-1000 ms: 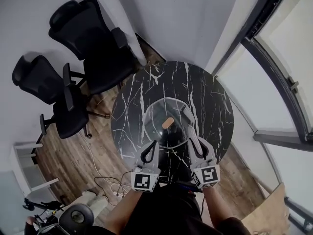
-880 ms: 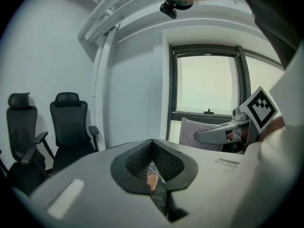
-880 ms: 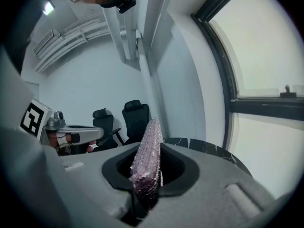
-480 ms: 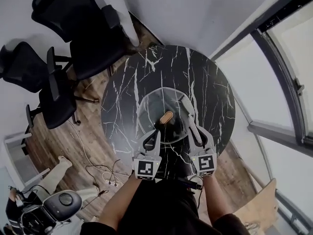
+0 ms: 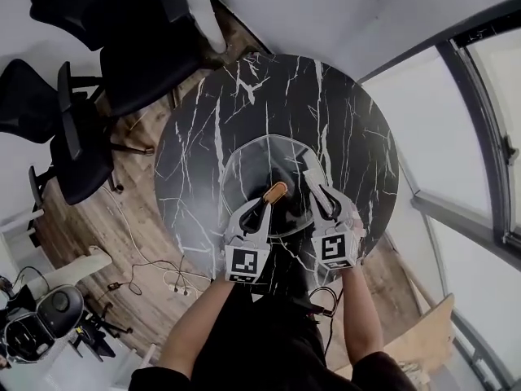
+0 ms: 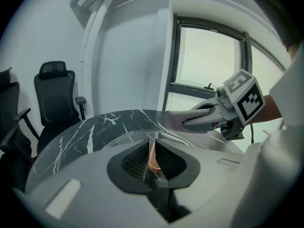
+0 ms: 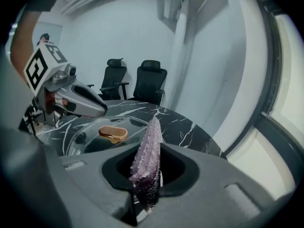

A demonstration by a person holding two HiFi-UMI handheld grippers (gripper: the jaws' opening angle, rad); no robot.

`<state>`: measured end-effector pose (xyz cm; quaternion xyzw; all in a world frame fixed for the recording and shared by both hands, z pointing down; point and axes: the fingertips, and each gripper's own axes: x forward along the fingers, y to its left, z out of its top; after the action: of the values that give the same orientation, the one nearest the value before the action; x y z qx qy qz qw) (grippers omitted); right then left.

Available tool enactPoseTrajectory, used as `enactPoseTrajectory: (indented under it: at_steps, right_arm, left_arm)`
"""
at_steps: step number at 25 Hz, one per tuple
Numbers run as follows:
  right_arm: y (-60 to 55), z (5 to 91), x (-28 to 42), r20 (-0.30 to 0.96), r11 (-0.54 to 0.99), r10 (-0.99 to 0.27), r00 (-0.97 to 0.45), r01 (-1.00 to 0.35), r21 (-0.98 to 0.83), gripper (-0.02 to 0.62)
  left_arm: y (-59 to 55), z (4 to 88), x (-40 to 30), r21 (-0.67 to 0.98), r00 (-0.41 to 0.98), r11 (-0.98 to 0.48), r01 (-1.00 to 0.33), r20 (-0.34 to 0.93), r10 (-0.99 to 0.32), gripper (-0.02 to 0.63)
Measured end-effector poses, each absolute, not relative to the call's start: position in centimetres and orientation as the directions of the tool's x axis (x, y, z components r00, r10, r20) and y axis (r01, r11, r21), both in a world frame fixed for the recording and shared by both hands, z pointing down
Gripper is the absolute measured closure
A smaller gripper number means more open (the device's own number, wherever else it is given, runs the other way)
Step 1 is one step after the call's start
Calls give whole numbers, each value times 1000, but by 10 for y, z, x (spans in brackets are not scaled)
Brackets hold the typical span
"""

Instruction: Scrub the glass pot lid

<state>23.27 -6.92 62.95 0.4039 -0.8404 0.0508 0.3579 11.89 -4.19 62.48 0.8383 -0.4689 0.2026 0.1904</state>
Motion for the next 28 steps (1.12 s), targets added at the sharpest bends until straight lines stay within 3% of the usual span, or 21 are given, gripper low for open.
enactPoseTrajectory:
  at_steps: [4, 14, 20, 28]
  right_arm:
    - [-94, 650, 236, 643, 695, -651, -403, -658, 292, 522]
    - [-95, 690, 221, 652, 821, -538, -535, -506, 263, 525]
    - [-78, 704, 224, 726, 852, -490, -483, -443, 281, 526]
    - [-73, 708, 224, 782, 843, -472, -408, -469, 265, 525]
  left_arm:
    - [-45, 635, 119, 141, 479, -483, -864, 528, -702, 561]
    - [-47, 628, 112, 163, 485, -472, -866, 500, -718, 576]
    - [-40, 624, 107, 177, 479, -454, -873, 487, -730, 586]
    - [-36, 605, 96, 203, 466, -420, -884, 426, -775, 604]
